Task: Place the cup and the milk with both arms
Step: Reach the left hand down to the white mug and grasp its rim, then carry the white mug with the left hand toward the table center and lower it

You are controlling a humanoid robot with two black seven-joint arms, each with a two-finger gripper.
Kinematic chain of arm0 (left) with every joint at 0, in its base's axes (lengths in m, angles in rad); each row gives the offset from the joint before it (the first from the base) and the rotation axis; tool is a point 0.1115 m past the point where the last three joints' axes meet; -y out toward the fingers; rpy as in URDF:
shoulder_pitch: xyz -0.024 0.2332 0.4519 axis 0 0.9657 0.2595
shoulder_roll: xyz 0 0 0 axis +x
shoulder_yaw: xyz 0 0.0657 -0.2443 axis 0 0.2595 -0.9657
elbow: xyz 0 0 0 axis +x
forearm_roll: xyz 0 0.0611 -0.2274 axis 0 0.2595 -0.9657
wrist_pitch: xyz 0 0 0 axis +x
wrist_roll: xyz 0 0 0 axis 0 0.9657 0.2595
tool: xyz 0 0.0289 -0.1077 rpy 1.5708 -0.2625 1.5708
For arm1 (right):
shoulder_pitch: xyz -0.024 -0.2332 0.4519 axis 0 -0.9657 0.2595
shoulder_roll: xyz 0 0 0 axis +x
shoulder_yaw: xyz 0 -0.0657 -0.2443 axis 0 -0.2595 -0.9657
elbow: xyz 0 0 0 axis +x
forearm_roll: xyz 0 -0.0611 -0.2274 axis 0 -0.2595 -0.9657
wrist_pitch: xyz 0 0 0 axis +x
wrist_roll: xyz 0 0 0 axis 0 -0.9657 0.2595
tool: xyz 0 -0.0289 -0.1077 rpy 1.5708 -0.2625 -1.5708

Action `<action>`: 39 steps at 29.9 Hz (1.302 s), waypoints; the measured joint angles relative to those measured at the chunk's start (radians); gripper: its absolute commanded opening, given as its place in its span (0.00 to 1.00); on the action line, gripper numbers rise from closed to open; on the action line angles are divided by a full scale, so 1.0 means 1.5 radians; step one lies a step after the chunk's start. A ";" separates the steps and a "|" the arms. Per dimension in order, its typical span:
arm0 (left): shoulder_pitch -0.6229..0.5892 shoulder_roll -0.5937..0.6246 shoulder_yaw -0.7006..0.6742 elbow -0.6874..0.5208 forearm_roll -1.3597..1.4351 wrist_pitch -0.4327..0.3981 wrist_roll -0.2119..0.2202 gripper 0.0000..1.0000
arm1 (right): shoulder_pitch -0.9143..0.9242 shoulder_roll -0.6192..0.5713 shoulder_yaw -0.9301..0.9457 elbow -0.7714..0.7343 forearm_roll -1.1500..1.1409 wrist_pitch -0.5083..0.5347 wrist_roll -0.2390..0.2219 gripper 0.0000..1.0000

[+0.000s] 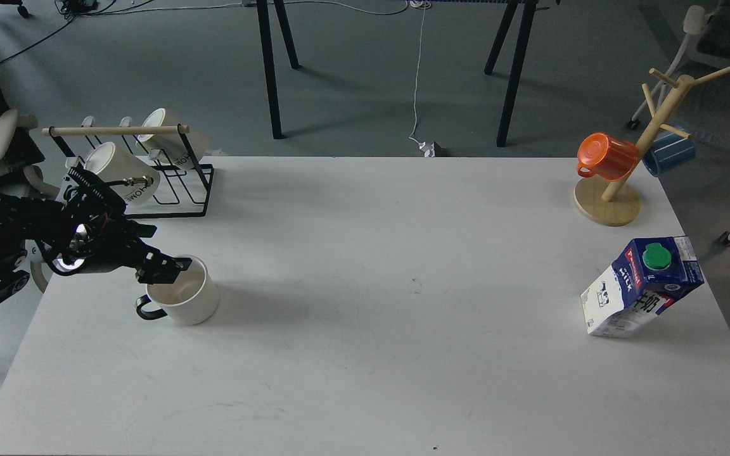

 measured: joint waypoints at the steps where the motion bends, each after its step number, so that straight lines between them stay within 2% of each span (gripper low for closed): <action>1: 0.002 -0.002 0.001 0.006 0.000 0.001 0.000 0.99 | 0.000 0.000 0.000 0.000 0.000 0.000 0.000 0.98; 9: 0.008 -0.020 0.030 0.041 0.000 0.028 0.000 0.98 | -0.001 0.000 0.000 -0.001 0.000 0.000 0.001 0.98; 20: 0.012 -0.046 0.047 0.088 -0.001 0.046 0.000 0.87 | -0.011 0.000 0.000 -0.001 0.000 0.000 0.003 0.98; 25: 0.013 -0.046 0.065 0.088 0.000 0.048 0.000 0.72 | -0.015 0.000 0.001 -0.002 0.000 0.000 0.003 0.98; 28: 0.014 -0.041 0.067 0.086 0.000 0.054 0.000 0.58 | -0.017 0.000 0.002 -0.001 0.000 0.000 0.003 0.98; 29: 0.014 -0.040 0.067 0.084 0.000 0.058 0.000 0.49 | -0.017 0.000 0.002 -0.001 0.000 0.000 0.003 0.98; 30: 0.015 -0.039 0.068 0.082 0.000 0.063 0.000 0.33 | -0.017 0.000 0.002 -0.001 0.000 0.000 0.003 0.98; 33: 0.016 -0.038 0.080 0.078 0.000 0.086 0.000 0.06 | -0.017 0.000 0.002 -0.001 0.000 0.000 0.003 0.98; 39: 0.016 -0.038 0.098 0.073 0.000 0.154 0.000 0.02 | -0.018 0.000 0.002 -0.001 0.000 0.000 0.003 0.98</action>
